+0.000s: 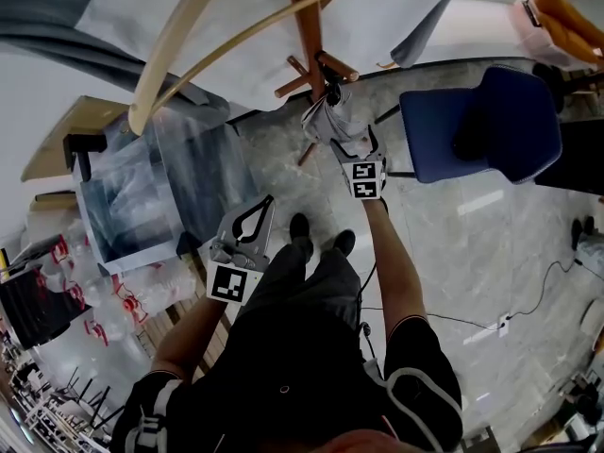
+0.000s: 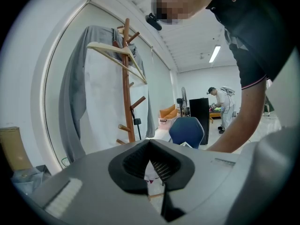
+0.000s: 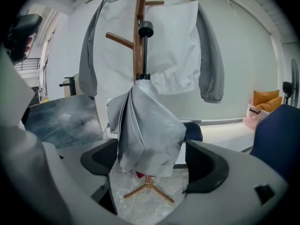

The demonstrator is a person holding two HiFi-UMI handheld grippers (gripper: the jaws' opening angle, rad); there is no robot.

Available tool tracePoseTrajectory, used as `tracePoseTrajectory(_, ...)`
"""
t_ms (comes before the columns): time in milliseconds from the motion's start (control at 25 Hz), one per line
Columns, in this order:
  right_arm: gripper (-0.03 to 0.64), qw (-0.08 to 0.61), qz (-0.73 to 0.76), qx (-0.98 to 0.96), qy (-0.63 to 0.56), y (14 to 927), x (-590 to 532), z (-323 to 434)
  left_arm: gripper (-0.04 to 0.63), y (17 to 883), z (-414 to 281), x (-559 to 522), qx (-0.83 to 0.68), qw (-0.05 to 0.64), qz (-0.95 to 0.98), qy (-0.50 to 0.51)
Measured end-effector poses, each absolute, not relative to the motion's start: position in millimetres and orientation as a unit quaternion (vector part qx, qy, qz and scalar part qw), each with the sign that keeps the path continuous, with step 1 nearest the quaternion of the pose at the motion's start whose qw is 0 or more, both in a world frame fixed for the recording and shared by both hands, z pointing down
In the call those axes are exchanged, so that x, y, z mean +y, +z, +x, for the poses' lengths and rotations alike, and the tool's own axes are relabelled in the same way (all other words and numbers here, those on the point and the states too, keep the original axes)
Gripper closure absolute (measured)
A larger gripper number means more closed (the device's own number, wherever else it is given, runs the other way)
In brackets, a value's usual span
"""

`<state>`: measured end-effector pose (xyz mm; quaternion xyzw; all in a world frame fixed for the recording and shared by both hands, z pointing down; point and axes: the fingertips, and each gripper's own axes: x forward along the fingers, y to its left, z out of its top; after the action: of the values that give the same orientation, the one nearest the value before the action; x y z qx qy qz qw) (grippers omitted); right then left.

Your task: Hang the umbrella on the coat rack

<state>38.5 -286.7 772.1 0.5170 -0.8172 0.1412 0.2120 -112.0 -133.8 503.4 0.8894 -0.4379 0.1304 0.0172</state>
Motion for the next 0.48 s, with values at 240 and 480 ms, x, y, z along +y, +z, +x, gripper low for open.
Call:
tracePoseTrajectory(240, 0.173, 0.201, 0.518, -0.820, 0.135, 751.7, -273.4, 44.2, 0.595, 501.5, -107.4, -131.7, -0.431, 0.011, 0.892, 0.133)
tracePoseTrajectory(480, 0.226, 0.180, 0.515, -0.828, 0.127, 716.0, -257.5, 47.9, 0.595, 495.5, -104.0, -132.8, -0.426, 0.002, 0.895, 0.133)
